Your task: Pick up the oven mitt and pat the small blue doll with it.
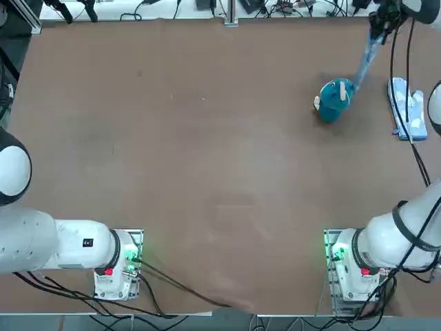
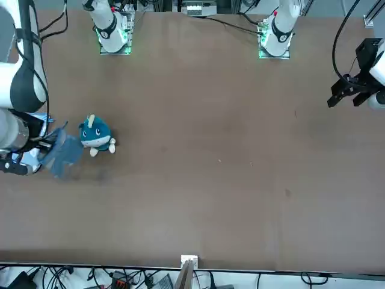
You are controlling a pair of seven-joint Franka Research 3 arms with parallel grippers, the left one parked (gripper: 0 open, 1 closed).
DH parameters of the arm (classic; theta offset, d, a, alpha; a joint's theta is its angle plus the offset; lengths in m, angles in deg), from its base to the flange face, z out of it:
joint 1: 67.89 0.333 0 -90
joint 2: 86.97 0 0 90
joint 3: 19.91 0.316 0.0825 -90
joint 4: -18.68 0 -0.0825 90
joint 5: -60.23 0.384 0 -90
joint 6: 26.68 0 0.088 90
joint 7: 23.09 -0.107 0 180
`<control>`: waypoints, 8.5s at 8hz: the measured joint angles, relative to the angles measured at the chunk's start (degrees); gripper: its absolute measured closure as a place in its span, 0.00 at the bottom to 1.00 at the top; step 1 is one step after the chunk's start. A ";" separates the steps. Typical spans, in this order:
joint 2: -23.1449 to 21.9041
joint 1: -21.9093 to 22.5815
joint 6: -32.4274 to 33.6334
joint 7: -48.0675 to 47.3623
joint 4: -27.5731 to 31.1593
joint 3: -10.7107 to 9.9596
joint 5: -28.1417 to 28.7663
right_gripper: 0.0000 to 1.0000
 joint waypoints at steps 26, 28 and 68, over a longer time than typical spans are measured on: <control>7.54 -17.49 -25.21 17.96 23.87 3.13 -37.06 0.94; 7.54 -17.46 -25.18 17.78 24.53 3.84 -37.05 0.84; -22.28 7.53 12.61 13.92 2.68 -4.58 22.62 0.00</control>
